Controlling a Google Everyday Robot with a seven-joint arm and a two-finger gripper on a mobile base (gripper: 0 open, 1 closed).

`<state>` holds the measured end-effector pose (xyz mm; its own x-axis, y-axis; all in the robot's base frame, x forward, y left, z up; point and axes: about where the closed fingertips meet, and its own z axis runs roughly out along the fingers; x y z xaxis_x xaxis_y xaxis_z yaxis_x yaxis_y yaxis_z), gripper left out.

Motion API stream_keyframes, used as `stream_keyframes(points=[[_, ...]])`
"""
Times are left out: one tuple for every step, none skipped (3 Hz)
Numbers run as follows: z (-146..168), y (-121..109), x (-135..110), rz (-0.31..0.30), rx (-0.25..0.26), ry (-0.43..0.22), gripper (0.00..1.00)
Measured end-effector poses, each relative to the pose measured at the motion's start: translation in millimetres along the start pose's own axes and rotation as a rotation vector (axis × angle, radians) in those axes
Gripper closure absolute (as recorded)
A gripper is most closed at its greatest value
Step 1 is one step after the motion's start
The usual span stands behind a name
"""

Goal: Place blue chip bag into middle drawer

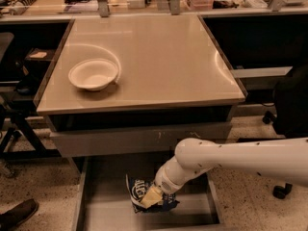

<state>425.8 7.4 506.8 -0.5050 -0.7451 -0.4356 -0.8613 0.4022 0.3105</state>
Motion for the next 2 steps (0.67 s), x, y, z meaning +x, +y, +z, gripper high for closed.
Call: stream_keyframes(points=[[27.9,-11.2,1.6,0.025,-0.018,-0.028,1.0],[69.6,-30.8,-0.9,0.051,-0.051,-0.068,1.0]])
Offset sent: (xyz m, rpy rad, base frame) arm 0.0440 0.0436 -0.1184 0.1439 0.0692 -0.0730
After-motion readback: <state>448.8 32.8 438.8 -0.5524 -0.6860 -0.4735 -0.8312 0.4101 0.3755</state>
